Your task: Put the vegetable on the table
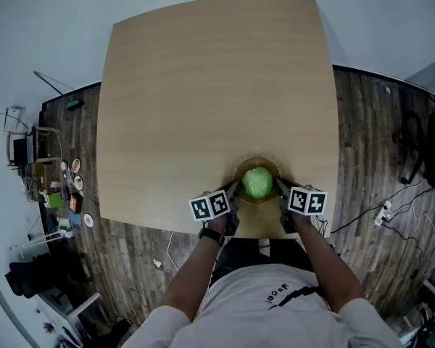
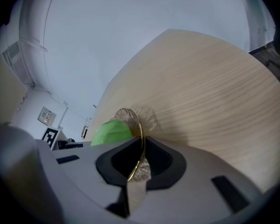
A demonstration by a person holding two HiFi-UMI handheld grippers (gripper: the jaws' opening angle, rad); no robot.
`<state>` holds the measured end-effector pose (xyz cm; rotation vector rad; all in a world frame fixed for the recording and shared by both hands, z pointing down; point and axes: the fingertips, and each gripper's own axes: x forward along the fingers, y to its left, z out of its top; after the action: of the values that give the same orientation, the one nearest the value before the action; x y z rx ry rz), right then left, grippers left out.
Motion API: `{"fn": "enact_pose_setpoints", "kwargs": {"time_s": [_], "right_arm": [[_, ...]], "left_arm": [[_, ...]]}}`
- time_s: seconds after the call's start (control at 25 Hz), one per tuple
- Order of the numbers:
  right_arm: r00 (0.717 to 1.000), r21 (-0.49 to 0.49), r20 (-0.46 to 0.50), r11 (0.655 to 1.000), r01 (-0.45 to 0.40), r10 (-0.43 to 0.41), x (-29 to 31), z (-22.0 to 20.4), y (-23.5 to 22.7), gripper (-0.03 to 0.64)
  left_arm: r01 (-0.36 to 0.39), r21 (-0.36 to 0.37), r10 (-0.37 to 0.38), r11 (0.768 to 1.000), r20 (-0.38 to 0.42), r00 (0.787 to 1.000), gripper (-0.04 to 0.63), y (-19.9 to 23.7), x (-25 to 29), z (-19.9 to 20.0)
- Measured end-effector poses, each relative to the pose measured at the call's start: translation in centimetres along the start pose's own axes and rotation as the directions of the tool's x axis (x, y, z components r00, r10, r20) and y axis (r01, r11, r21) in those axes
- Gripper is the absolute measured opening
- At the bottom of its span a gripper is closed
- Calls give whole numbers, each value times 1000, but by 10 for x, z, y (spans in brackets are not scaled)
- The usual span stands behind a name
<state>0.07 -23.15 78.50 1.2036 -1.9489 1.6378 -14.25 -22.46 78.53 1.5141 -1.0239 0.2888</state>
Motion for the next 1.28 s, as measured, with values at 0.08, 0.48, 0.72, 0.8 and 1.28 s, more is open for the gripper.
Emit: {"fn": "enact_pose_setpoints", "kwargs": {"time_s": [0.08,0.48,0.72,0.8,1.28], "right_arm": [[1000,9,-8,1000,-14,14,-1,-1,2,29],[998,-95,32,994,55,-52,-26,15,0,42],[997,-198,74,980,29,-14,-51,25,25,35],[996,-228,84,974,0,20,-59,28,40,32],[962,-422,152,895,-143,225,-126,50,141,23]], "left_arm": [[16,-14,-16,1000,6,1000,42,1,-3,2],[-51,4,50,999,64,997,61,3,-28,9],[-27,40,20,999,156,988,58,-34,-50,19],[-1,51,-9,999,189,982,48,-54,-58,21],[107,199,-168,974,318,933,14,-168,-125,25]]}}
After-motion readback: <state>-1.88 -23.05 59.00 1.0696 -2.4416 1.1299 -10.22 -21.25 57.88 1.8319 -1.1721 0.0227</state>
